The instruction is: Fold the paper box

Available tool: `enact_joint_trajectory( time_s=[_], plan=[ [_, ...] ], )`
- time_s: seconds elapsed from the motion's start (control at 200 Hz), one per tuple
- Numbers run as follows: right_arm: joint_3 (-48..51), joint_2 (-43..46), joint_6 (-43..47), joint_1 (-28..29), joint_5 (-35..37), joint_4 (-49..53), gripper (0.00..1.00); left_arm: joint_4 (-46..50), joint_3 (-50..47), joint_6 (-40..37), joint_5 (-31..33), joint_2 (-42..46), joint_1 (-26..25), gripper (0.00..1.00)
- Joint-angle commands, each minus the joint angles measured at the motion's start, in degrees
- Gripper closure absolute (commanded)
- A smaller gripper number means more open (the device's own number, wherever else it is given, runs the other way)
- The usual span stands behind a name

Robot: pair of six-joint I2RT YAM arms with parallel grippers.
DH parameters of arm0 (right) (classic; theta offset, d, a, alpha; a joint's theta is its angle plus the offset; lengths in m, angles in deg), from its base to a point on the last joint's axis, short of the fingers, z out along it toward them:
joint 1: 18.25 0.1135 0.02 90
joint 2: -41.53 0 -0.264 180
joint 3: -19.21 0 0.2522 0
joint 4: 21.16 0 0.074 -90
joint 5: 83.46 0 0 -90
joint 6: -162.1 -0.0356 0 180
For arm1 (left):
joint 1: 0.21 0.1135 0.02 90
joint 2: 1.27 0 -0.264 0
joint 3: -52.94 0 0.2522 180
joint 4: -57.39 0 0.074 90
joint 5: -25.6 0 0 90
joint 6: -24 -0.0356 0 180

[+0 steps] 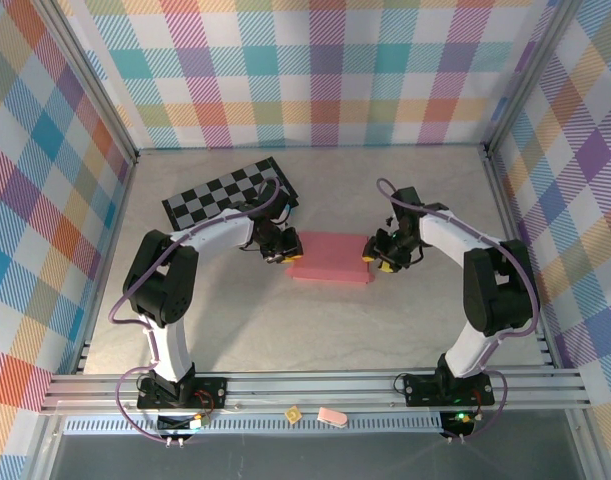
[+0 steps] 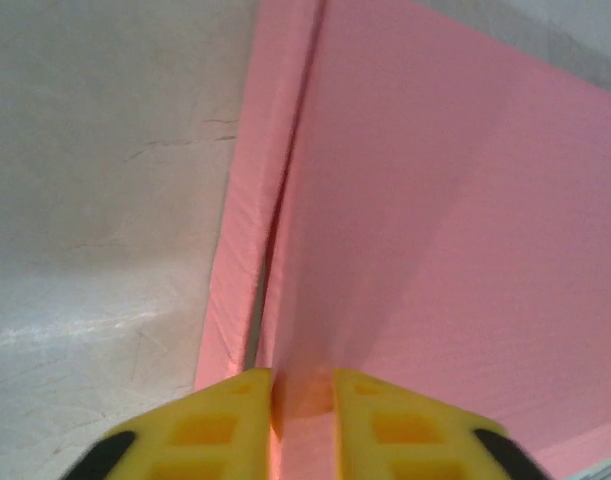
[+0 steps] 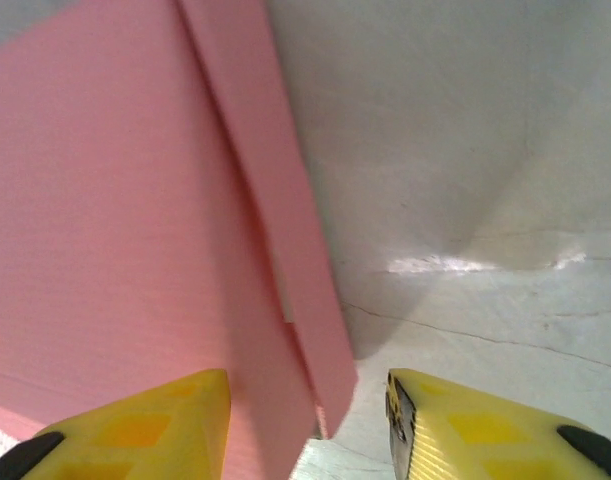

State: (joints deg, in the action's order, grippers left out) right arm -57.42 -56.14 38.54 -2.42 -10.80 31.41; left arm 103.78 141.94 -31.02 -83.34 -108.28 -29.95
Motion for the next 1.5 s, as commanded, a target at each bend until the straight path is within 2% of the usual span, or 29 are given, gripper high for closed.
enact_joint_trajectory(
  time_s=[0.0,0.115,0.45,0.585,1.06,1.495],
  plan=[
    [1.41,1.51,0.89,0.34,-1.41,-0.3,0.54,3.65,0.8,-0.68,2.07,2.92,-0.76,0.7],
    [1.7,0.65,0.75,0.27,-1.72,-1.09,0.57,4.44,2.5,-0.84,1.86,3.38,-0.71,0.63],
    [2.14,-1.3,0.79,0.29,-1.46,-2.07,0.63,2.42,1.14,-1.7,-1.53,2.16,1.79,0.59],
    [2.22,-1.56,0.87,0.29,-1.38,-1.97,0.63,1.2,0.52,-2.43,-3.18,0.83,1.97,0.62],
    [3.9,-2.48,0.37,0.33,-1.47,-3.12,0.65,-1.82,-5.58,-2.49,-2.25,-0.03,1.88,0.75],
    [5.9,-3.27,0.25,0.34,-1.37,-4.09,0.68,-2.4,-6.95,-2.51,-1.36,0.12,1.04,0.77]
  ],
)
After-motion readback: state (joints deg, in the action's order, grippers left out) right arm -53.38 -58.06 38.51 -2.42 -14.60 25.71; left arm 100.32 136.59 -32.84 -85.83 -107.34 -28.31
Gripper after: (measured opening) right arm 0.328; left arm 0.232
